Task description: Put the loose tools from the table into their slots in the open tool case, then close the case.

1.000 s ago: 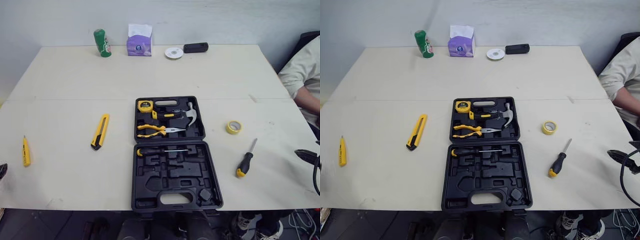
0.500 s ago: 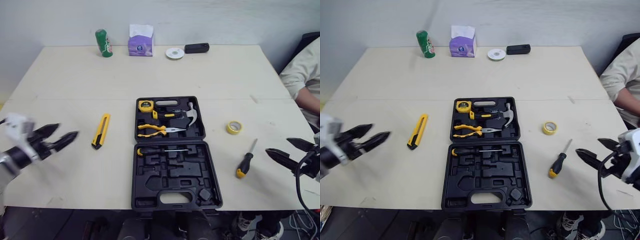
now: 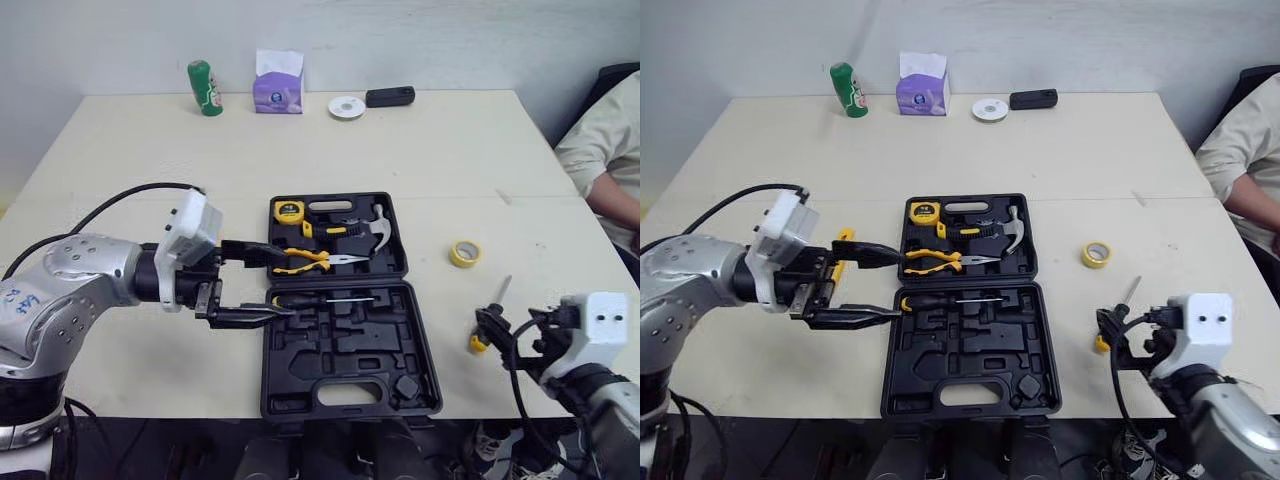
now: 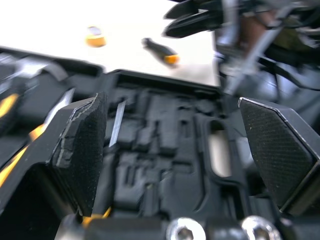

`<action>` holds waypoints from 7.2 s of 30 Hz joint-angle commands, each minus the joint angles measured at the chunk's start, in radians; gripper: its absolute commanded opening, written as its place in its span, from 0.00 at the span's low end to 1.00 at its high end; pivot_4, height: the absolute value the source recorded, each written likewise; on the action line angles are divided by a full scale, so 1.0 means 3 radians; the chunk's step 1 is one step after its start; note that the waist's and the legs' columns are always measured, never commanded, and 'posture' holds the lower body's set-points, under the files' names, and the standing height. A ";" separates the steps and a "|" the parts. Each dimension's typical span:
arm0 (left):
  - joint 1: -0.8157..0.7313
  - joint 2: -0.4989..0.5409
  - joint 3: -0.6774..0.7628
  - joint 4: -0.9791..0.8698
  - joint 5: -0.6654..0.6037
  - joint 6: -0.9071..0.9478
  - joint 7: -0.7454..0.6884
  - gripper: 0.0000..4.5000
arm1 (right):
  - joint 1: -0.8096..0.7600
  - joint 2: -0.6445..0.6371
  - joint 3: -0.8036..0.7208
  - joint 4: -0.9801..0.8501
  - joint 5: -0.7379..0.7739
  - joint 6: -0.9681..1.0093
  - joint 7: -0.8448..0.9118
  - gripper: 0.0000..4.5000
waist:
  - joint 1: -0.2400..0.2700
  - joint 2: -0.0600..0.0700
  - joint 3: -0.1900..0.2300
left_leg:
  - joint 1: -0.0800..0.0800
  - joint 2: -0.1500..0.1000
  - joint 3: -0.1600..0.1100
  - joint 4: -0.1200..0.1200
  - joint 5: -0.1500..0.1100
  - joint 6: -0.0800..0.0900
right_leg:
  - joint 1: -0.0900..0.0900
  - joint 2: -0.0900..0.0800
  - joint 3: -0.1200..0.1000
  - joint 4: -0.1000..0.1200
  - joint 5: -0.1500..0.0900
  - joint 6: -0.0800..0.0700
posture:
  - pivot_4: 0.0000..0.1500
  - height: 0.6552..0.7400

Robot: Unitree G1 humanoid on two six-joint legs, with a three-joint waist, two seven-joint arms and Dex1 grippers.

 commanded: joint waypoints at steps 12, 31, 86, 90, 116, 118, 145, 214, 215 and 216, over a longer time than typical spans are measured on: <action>-0.0623 -0.0500 -0.0584 0.0228 0.0209 -0.0349 -0.0459 0.98 | -0.0504 0.0402 0.0536 0.0173 0.0497 0.0230 -0.1731 1.00 | -0.0035 -0.0001 -0.0001 | -0.0002 0.0001 0.0002 0.0000 0.0013 0.0004 | -0.0003 0.0014 0.0015 0.0002 0.0000 0.0001 | 1.00 0.86; -0.0531 -0.0575 -0.0575 0.0231 0.0299 -0.0446 -0.0371 1.00 | -0.0526 0.0291 0.0535 0.0575 0.0505 0.0076 -0.1836 0.23 | -0.0080 -0.0004 -0.0002 | 0.0002 0.0013 0.0009 0.0000 0.0015 0.0000 | -0.0004 0.0039 0.0045 0.0011 0.0000 0.0002 | 1.00 0.86; 0.0759 0.0369 -0.0291 0.0159 0.1208 -0.0964 -0.0364 1.00 | -0.3481 -0.2026 0.3829 0.1863 -0.1747 -0.1228 0.4478 0.23 | -0.0078 -0.0047 0.0021 | -0.0021 0.0034 0.0061 0.0052 -0.0020 0.0010 | -0.0053 0.0042 0.0074 0.0025 0.0002 0.0001 | 1.00 0.86; 0.0814 0.0384 -0.0284 0.0160 0.1337 -0.1085 -0.0336 1.00 | -0.3582 -0.1888 0.3914 0.2036 -0.1983 -0.1270 0.4609 0.23 | -0.0079 -0.0047 0.0021 | -0.0022 0.0034 0.0064 0.0052 -0.0021 0.0010 | -0.0055 0.0042 0.0076 0.0029 0.0002 0.0000 | 1.00 0.86; 0.0929 0.0316 -0.0227 0.0192 0.1425 -0.1310 -0.0210 1.00 | -0.3679 -0.1531 0.3920 0.2380 -0.2512 -0.1358 0.4973 0.23 | -0.0083 -0.0047 0.0021 | -0.0021 0.0035 0.0066 0.0056 -0.0020 0.0010 | -0.0057 0.0041 0.0076 0.0052 0.0001 -0.0002 | 1.00 0.86; 0.0922 0.0313 -0.0234 0.0192 0.1426 -0.1311 -0.0208 1.00 | -0.3675 -0.1525 0.3918 0.2387 -0.2526 -0.1362 0.4975 0.23 | -0.0083 -0.0047 0.0021 | -0.0021 0.0035 0.0066 0.0057 -0.0020 0.0010 | -0.0057 0.0041 0.0076 0.0052 0.0001 -0.0002 | 1.00 0.86; 0.0797 0.0171 -0.0312 0.0277 0.1465 -0.1339 -0.0162 1.00 | -0.3623 -0.1420 0.3915 0.2420 -0.2635 -0.1246 0.4929 0.34 | -0.0084 -0.0047 0.0021 | -0.0020 0.0034 0.0067 0.0058 -0.0020 0.0009 | -0.0057 0.0042 0.0076 0.0055 0.0001 -0.0003 | 1.00 0.86; 0.0407 -0.0261 -0.0444 0.0380 0.1451 -0.1158 -0.0063 1.00 | -0.2022 -0.0777 0.2935 0.2767 -0.2339 -0.2216 0.4200 0.01 | -0.0047 -0.0068 -0.0100 | 0.0092 0.0045 0.0060 0.0047 -0.0059 -0.0029 | 0.0043 0.0038 0.0084 0.0043 -0.0014 -0.0025 | 1.00 0.86; 0.0457 -0.0311 -0.0363 0.0343 0.1391 -0.1081 0.0041 1.00 | -0.2016 -0.0792 0.2850 0.2680 -0.2271 -0.2157 0.4166 0.01 | -0.0053 -0.0064 -0.0097 | 0.0089 0.0045 0.0061 0.0047 -0.0059 -0.0028 | 0.0041 0.0038 0.0084 0.0042 -0.0014 -0.0025 | 1.00 0.86; 0.0506 -0.0348 -0.0272 0.0299 0.1319 -0.0989 0.0139 1.00 | -0.2021 -0.0806 0.2749 0.2601 -0.2191 -0.2070 0.4124 0.01 | -0.0057 -0.0063 -0.0093 | 0.0085 0.0045 0.0061 0.0047 -0.0059 -0.0027 | 0.0037 0.0038 0.0084 0.0042 -0.0014 -0.0025 | 1.00 0.86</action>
